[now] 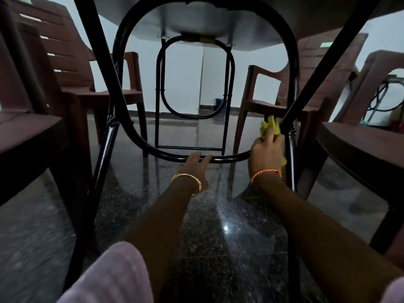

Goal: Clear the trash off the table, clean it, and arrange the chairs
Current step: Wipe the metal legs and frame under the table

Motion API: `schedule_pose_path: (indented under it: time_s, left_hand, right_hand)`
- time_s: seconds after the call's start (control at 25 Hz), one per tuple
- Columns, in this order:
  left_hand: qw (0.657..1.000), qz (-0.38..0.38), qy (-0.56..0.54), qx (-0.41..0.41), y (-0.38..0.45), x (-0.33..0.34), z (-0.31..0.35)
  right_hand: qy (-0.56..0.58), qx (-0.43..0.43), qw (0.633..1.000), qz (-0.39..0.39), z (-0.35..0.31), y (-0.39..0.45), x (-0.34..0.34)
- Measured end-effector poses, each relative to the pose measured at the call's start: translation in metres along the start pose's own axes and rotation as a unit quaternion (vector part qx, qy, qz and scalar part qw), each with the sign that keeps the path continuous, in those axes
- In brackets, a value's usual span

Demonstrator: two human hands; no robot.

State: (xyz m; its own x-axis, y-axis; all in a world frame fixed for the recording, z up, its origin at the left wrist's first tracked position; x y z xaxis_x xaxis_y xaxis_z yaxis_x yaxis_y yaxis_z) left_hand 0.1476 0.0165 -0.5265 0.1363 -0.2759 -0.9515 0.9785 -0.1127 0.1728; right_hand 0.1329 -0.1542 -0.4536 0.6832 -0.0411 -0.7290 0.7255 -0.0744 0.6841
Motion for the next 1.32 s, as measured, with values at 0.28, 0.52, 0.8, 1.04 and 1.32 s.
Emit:
schedule_pose_path:
  time_s: [0.28,0.52,0.8,1.04,1.32]
  left_hand:
    - [0.993,0.018,0.113,0.005,-0.039,0.002,-0.056]
    - [0.945,0.314,0.085,0.026,-0.08,-0.065,-0.044]
    - [0.86,0.468,-0.095,-0.18,-0.12,-0.118,-0.114]
    - [0.667,0.39,-0.607,-0.183,-0.104,-0.127,-0.141]
    - [0.703,0.331,-0.588,-0.225,-0.094,-0.126,-0.161]
  right_hand:
    - [0.35,0.052,0.931,-0.084,-0.06,-0.034,0.053]
    - [0.624,0.058,0.751,-0.211,-0.16,-0.048,0.041]
    - [0.699,0.129,0.685,-0.161,-0.185,-0.026,-0.002]
    - [0.764,0.235,0.597,-0.068,-0.165,0.012,-0.058]
    - [0.766,0.202,0.606,0.075,-0.177,0.081,-0.148]
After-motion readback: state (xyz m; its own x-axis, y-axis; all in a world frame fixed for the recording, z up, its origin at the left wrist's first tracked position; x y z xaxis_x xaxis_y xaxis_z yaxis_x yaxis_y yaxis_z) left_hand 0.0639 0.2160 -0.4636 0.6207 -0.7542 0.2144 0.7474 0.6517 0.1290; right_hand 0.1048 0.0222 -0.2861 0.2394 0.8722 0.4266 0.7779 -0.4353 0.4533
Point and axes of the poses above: each hand's wrist, its own y-axis towards the middle knuckle, its own x-axis out of the palm, z = x × y, the point moved 6 cm from there along y, towards the middle knuckle, and after that the axes turned 5 degrees about -y, right-handed, at the moved point
